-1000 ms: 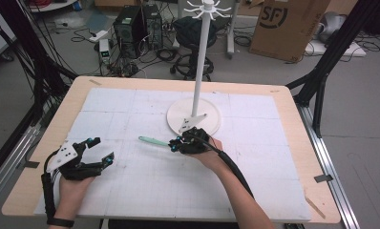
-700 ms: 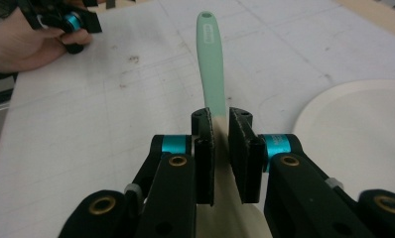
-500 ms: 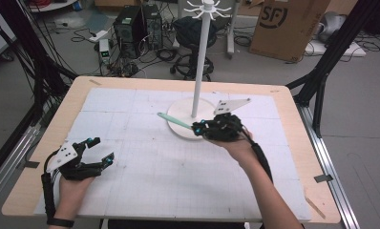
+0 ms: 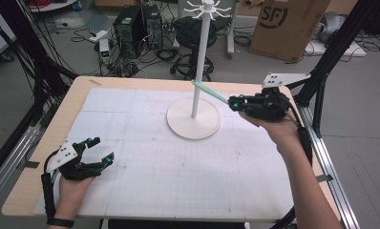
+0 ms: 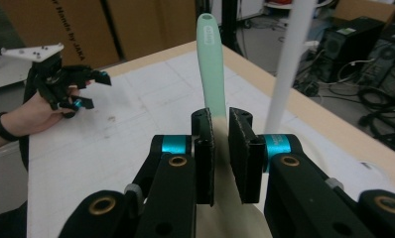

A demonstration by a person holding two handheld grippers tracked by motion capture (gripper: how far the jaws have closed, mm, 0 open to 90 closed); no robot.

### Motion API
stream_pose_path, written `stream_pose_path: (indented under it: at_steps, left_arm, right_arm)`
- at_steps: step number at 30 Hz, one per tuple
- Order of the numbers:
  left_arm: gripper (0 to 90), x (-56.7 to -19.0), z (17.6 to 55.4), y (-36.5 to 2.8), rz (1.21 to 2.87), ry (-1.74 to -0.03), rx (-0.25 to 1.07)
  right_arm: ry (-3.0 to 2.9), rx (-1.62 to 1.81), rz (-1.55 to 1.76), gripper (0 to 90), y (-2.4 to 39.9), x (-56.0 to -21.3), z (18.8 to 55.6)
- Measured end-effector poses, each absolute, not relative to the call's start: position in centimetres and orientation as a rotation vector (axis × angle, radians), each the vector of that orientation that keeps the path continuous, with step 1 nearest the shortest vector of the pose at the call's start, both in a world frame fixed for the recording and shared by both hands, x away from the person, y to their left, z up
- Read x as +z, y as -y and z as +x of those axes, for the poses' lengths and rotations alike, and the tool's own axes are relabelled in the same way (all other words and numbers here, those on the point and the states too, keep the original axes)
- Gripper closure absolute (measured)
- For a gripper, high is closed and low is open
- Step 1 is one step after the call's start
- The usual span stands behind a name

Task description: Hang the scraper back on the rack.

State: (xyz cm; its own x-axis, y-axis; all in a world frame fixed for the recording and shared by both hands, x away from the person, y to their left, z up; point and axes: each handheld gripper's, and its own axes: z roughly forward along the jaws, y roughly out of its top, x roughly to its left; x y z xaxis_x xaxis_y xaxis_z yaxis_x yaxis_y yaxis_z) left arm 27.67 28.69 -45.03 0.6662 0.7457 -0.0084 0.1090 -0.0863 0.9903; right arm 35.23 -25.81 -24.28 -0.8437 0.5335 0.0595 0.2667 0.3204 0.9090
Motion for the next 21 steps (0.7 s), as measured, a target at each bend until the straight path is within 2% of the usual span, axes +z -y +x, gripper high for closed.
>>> stream_pose_path:
  at_steps: [9,21]
  left_arm:
    - [19.2,-45.0,27.7,-28.7,1.594,-0.721,0.616]
    - [19.2,-45.0,27.7,-28.7,1.593,-0.721,0.617]
  right_arm:
    - [-2.258,1.507,0.8,81.6,28.7,-19.3,35.3]
    - [-2.19,1.498,0.795,81.5,29.5,-14.2,34.6]
